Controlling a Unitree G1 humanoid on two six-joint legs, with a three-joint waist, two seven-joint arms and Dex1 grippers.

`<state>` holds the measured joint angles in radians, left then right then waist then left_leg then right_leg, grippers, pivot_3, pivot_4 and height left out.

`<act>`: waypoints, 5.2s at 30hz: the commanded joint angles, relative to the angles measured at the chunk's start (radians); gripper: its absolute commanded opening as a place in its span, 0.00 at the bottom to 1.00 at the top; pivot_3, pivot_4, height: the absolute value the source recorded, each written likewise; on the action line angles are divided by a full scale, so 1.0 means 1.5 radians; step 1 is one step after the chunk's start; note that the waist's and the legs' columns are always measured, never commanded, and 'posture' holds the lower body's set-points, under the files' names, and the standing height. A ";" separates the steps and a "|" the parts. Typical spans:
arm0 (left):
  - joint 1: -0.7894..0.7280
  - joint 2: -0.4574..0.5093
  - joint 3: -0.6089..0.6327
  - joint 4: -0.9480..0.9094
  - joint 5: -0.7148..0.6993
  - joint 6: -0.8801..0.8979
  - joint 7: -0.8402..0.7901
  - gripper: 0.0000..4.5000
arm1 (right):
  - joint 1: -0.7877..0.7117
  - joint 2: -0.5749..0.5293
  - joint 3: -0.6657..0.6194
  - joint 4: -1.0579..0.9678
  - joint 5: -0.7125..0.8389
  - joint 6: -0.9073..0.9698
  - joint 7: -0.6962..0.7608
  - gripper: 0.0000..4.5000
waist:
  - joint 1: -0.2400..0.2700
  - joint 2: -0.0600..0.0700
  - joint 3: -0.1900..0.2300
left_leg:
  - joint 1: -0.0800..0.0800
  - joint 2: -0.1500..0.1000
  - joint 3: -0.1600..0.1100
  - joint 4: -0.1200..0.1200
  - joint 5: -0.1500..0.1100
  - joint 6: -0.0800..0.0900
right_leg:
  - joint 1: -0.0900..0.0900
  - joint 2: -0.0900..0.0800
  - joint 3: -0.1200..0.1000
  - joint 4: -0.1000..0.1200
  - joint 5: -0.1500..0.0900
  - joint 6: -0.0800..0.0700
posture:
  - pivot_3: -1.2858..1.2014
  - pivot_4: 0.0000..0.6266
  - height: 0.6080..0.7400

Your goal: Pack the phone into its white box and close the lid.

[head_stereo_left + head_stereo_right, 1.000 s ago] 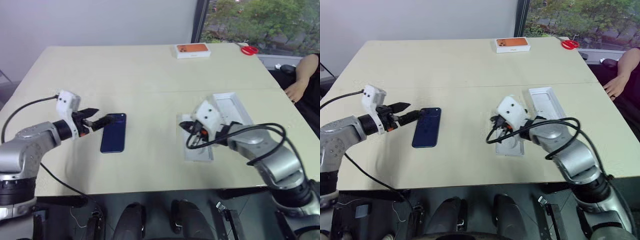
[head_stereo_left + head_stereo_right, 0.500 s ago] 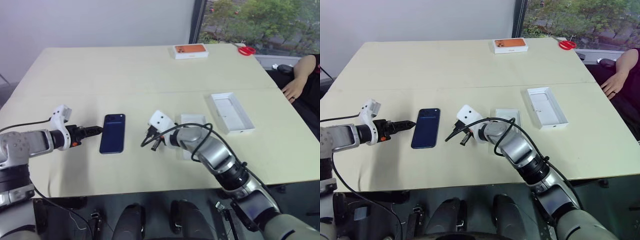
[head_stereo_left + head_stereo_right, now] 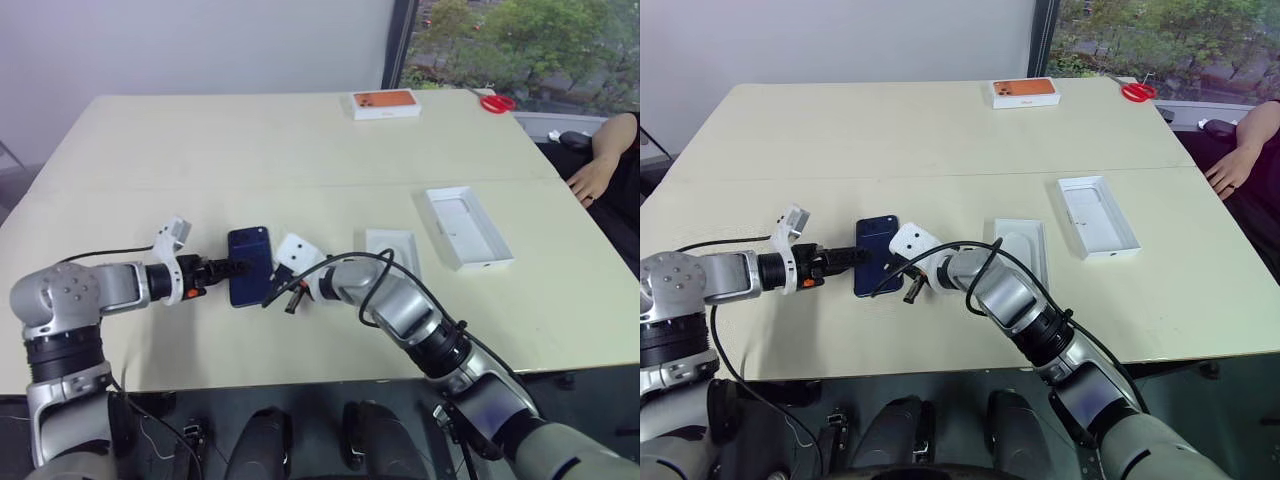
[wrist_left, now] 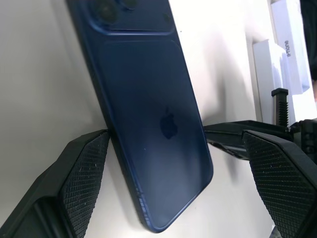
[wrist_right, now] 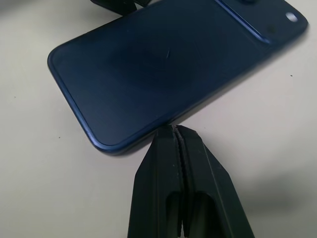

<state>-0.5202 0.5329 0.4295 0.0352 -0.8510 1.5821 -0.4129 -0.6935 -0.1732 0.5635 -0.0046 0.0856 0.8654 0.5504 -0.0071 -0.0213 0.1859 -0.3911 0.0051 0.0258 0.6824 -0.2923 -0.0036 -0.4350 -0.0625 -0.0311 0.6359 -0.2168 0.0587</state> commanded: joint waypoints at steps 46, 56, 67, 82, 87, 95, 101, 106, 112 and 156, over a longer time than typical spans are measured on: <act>-0.046 -0.265 0.041 -0.068 -0.263 0.022 0.248 0.01 | 0.075 -0.301 -0.244 -0.381 0.071 0.181 0.097 0.00 | 0.012 -0.001 0.001 | -0.006 -0.001 -0.001 0.000 0.000 0.000 | -0.003 -0.002 0.000 -0.003 0.000 0.000 | 0.52 0.24 1.00; -0.083 -0.518 0.022 -0.049 -0.263 0.015 0.487 0.01 | 0.162 -0.424 -0.340 -0.368 0.087 0.162 0.100 0.00 | 0.009 -0.002 0.001 | -0.007 -0.002 -0.001 0.001 0.000 0.001 | -0.004 0.001 0.000 -0.004 0.001 0.002 | 0.52 0.24 1.00; -0.126 -0.534 -0.019 0.037 -0.303 0.007 0.549 0.01 | 0.213 -0.479 -0.377 -0.354 0.088 0.141 0.094 0.00 | 0.014 -0.002 0.001 | -0.007 -0.004 -0.002 0.001 0.000 0.001 | -0.003 0.001 0.000 -0.004 0.000 0.003 | 0.52 0.24 1.00; -0.129 -0.494 -0.096 0.092 -0.449 -0.044 0.594 0.01 | 0.259 -0.507 -0.343 -0.339 0.065 0.116 0.083 0.00 | 0.015 -0.002 0.001 | -0.008 -0.004 -0.002 0.001 0.000 0.001 | -0.003 0.000 0.000 -0.004 0.000 0.003 | 0.52 0.24 1.00; -0.126 -0.472 -0.126 0.096 -0.487 -0.079 0.617 0.01 | 0.297 -0.529 -0.322 -0.332 0.047 0.091 0.079 0.00 | 0.014 -0.002 0.001 | -0.008 -0.004 -0.002 0.001 0.000 0.001 | -0.003 0.000 0.000 -0.004 0.000 0.004 | 0.52 0.24 1.00; -0.120 -0.442 -0.173 0.109 -0.536 -0.125 0.664 0.01 | 0.305 -0.516 -0.317 -0.327 0.047 0.088 0.074 0.00 | 0.014 -0.002 0.001 | -0.007 -0.004 -0.002 0.001 0.000 0.001 | -0.003 0.000 0.000 -0.004 0.000 0.004 | 0.52 0.24 1.00; -0.117 -0.422 -0.201 0.112 -0.560 -0.151 0.681 0.01 | 0.301 -0.510 -0.314 -0.324 0.047 0.086 0.071 0.00 | 0.015 -0.002 0.001 | -0.007 -0.004 -0.002 0.001 0.000 0.001 | -0.003 0.000 0.000 -0.004 0.000 0.004 | 0.52 0.24 1.00; -0.113 -0.402 -0.227 0.108 -0.583 -0.163 0.685 0.38 | 0.297 -0.507 -0.313 -0.326 0.047 0.088 0.069 0.00 | 0.015 -0.002 0.001 | -0.007 -0.004 -0.002 0.001 0.000 0.000 | -0.003 0.000 0.000 -0.004 0.000 0.004 | 0.52 0.24 1.00; -0.112 -0.368 -0.259 0.101 -0.628 -0.176 0.682 0.99 | 0.292 -0.509 -0.319 -0.326 0.046 0.089 0.068 0.00 | 0.015 -0.002 0.001 | -0.007 -0.005 -0.002 0.001 0.000 0.000 | -0.003 0.000 0.000 -0.004 0.000 0.004 | 0.52 0.24 1.00; 0.125 0.098 -0.370 -0.181 0.235 -0.792 -0.263 0.99 | 0.147 -0.369 -0.379 -0.276 0.096 0.166 -0.011 0.00 | 0.013 -0.001 0.002 | -0.004 -0.003 0.000 0.000 -0.001 0.002 | -0.001 0.000 0.000 -0.005 -0.001 0.004 | 0.52 0.24 1.00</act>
<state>-0.3363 0.6844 -0.1644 -0.2143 -0.4900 0.4084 -0.7855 -0.4625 -0.7092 0.0470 -0.4057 0.2213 1.1089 0.5418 0.0117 -0.0220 0.1881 -0.3978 0.0006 0.0257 0.6830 -0.2932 -0.0008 -0.4366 -0.0623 -0.0313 0.6289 -0.2178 0.0641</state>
